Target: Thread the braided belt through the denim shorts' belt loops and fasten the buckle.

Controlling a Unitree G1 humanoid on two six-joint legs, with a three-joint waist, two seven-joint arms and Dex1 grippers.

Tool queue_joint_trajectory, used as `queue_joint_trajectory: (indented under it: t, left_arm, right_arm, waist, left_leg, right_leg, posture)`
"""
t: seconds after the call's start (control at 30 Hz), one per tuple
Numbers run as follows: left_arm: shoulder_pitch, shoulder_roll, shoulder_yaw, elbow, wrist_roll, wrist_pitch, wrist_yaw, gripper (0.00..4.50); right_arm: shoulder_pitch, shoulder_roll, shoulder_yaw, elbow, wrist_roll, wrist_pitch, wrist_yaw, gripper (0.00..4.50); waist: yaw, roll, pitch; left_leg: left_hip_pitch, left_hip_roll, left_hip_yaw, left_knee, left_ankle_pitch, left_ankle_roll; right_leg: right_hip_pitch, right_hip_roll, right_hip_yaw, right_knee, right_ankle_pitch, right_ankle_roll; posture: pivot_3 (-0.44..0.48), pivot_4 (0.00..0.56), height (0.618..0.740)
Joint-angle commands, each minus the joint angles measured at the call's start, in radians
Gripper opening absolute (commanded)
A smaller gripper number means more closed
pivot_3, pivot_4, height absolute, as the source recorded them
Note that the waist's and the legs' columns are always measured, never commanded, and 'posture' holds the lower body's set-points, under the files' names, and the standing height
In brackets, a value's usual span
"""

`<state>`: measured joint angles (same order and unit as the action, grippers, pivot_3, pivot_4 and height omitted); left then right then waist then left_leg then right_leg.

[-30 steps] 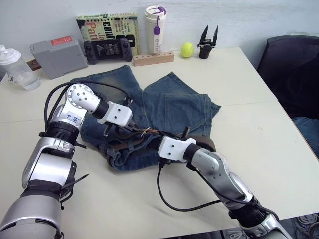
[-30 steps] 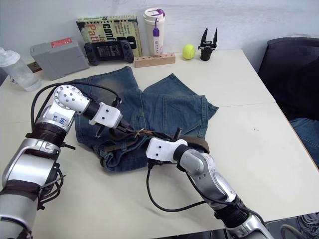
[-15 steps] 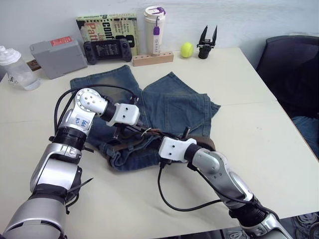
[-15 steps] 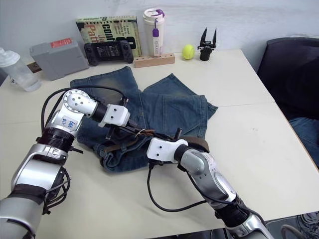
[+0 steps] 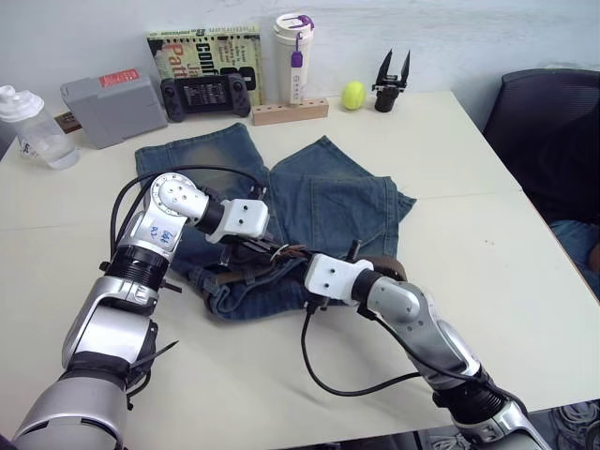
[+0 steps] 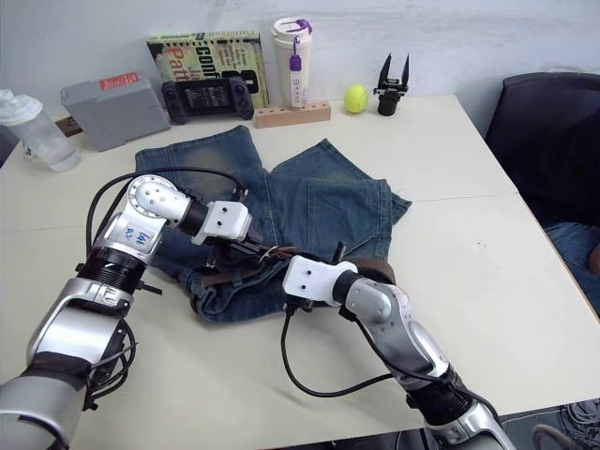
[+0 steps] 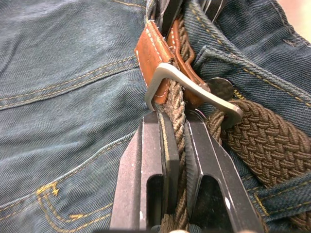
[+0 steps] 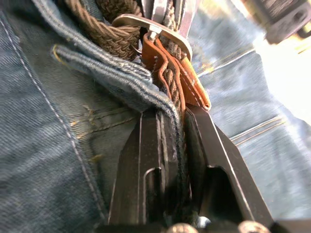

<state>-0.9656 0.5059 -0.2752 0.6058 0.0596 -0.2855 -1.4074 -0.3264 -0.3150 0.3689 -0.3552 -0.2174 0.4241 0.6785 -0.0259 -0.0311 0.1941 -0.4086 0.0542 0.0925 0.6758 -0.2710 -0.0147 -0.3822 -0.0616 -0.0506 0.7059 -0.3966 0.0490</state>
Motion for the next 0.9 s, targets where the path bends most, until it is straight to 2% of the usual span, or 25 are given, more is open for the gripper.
queue_joint_trajectory:
  t: [0.03,0.2,0.3,0.4,0.5,0.67,0.9]
  left_arm:
    - [-0.008,-0.008,-0.020,-0.042,-0.013,-0.025,-0.022,0.00]
    - [-0.009,-0.003,-0.026,-0.035,-0.010,-0.035,-0.021,0.00]
    - [-0.007,0.000,-0.030,-0.032,-0.010,-0.040,-0.018,0.00]
    - [-0.002,0.001,-0.031,-0.038,-0.013,-0.038,-0.017,0.00]
    - [0.001,0.000,-0.031,-0.042,-0.016,-0.033,-0.016,0.00]
    - [0.015,-0.008,-0.029,-0.071,-0.023,0.002,0.002,0.00]
    - [0.105,0.006,-0.013,-0.222,-0.022,0.183,0.078,0.00]
  right_arm:
    - [-0.003,-0.016,-0.222,-0.218,0.268,0.246,0.106,3.68]
    - [-0.058,-0.075,-0.421,-0.308,0.518,0.502,0.164,3.68]
    - [-0.088,-0.184,-0.480,-0.288,0.537,0.500,0.177,3.68]
    - [-0.085,-0.330,-0.398,-0.227,0.380,0.296,0.182,3.68]
    - [-0.083,-0.382,-0.288,-0.217,0.305,0.148,0.209,3.68]
    - [-0.089,-0.369,-0.170,-0.184,0.228,0.012,0.162,3.68]
    - [-0.066,-0.333,-0.076,-0.098,0.100,-0.096,0.071,3.68]
  waist:
    - [0.000,0.000,0.000]
    - [-0.001,0.000,0.000]
    - [-0.001,0.000,0.000]
    - [-0.001,0.000,0.000]
    - [-0.001,0.000,0.000]
    - [-0.001,0.000,0.000]
    - [-0.001,0.000,0.000]
  left_leg:
    - [0.000,0.000,0.000,0.000,0.000,0.000]
    - [0.000,0.000,-0.001,0.001,-0.001,0.002]
    - [0.001,0.000,-0.001,-0.001,-0.001,0.002]
    - [0.001,0.000,-0.001,-0.002,-0.001,0.003]
    - [0.001,0.000,0.000,-0.002,-0.002,0.003]
    - [0.001,-0.001,0.001,-0.008,0.001,0.001]
    - [0.001,-0.002,0.000,-0.007,0.001,0.002]
  right_leg:
    - [0.000,0.000,0.000,0.000,0.000,0.000]
    - [0.001,0.000,0.000,0.000,0.000,0.000]
    - [0.001,0.000,0.000,0.000,0.000,0.000]
    - [0.001,0.000,-0.001,-0.001,0.000,0.000]
    - [0.001,0.000,0.000,-0.002,0.000,0.000]
    - [-0.001,0.000,0.000,-0.006,0.000,0.001]
    - [0.001,-0.002,0.001,-0.007,0.001,0.002]
  posture:
    - [0.000,0.150,0.693]
    - [0.000,0.150,0.693]
    - [0.000,0.150,0.693]
    - [0.000,0.150,0.693]
    - [0.000,0.150,0.693]
    - [0.000,0.150,0.693]
    - [0.000,0.150,0.693]
